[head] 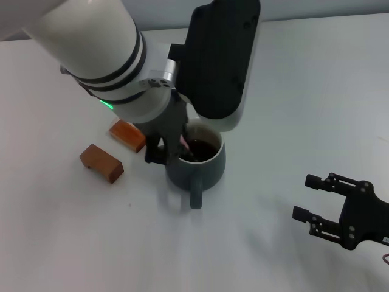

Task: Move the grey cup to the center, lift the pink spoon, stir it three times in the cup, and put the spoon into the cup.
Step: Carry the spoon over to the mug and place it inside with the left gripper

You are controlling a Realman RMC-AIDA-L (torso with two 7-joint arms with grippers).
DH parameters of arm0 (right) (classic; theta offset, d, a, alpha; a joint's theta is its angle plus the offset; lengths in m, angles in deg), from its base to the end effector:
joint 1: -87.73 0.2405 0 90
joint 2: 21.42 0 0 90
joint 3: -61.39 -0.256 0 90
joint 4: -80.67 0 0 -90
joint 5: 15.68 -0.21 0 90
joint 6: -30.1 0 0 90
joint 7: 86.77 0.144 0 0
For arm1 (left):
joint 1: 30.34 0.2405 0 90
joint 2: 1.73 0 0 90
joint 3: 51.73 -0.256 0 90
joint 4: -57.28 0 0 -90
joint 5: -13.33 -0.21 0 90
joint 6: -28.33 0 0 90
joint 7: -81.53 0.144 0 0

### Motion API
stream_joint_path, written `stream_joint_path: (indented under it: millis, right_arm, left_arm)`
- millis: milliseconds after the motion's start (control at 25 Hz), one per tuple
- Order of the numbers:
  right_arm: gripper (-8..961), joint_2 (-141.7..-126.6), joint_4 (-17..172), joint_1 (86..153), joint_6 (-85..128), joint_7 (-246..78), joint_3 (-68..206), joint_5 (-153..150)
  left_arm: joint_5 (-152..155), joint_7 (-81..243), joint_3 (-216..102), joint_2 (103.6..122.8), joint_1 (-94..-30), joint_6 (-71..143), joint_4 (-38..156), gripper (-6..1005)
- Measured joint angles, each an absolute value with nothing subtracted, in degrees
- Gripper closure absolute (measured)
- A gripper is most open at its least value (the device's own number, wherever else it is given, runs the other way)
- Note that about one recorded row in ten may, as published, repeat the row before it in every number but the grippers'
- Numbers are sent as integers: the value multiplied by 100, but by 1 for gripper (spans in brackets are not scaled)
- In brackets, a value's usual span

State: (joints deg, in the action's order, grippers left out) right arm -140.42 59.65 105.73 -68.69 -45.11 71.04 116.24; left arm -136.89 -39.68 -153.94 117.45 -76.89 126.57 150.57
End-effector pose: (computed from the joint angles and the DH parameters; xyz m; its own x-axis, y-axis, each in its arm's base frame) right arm 0.3383 0.2159 -0.0191 0.7728 -0.1684 -0.6119 -0.4233 -0.8551 -0.2993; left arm -0.0559 0.3160 -0.0358 0.7528 -0.3361 -0.5659 -0.4192 -0.9077 -0.0186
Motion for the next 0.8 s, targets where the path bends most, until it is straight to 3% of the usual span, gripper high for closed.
stream_joint_path:
  millis: [800]
  right_arm:
    - [273,-14038,5967,10560,-6877,-4511,7141,11624]
  left_arm:
    - [-13824,-4105,-15216,11745,-7737,12663,15009,873]
